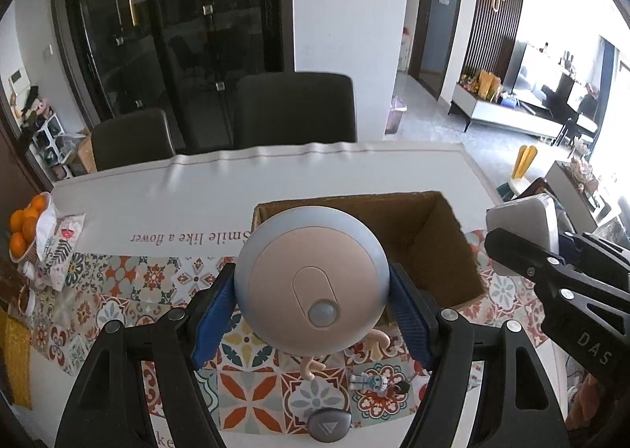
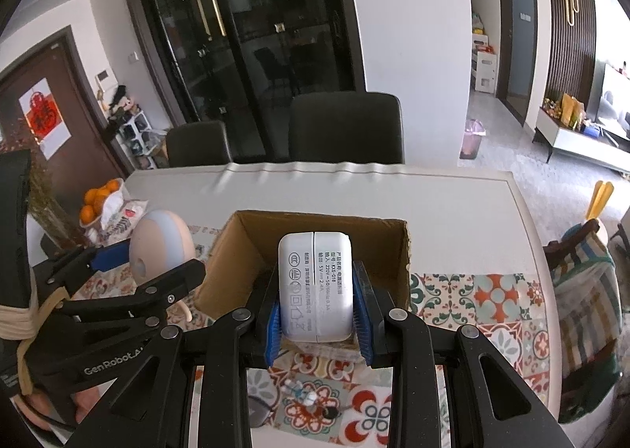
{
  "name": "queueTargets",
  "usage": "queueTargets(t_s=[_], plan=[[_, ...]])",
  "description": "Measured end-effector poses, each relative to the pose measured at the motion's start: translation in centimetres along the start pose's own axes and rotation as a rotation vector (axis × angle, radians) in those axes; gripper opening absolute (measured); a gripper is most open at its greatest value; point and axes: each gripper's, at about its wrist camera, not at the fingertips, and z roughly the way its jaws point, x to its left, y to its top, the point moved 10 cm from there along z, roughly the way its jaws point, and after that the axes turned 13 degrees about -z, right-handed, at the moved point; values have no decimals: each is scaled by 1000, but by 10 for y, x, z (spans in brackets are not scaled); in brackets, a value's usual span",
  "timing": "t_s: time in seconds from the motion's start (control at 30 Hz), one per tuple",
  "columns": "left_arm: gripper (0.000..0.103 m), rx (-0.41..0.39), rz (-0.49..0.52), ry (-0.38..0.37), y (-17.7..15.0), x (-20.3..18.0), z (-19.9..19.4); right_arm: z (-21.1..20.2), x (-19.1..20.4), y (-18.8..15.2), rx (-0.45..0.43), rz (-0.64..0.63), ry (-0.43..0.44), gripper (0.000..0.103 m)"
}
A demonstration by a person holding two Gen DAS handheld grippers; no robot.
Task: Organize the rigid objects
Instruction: 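Lower the pink toy into the box with the left tool while the right tool releases the adapter inside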
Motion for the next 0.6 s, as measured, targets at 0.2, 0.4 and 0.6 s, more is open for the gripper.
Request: queueTargets(t_s=[0.2, 0.4, 0.6], plan=[[74, 53, 16, 0, -2, -3, 25, 24, -8, -2, 52, 4, -2, 31], [74, 103, 20, 11, -5, -3, 48, 42, -14, -9, 95, 16, -2, 31], [74, 162, 6, 0, -15, 0, 66, 52, -17, -16, 121, 24, -8, 31]])
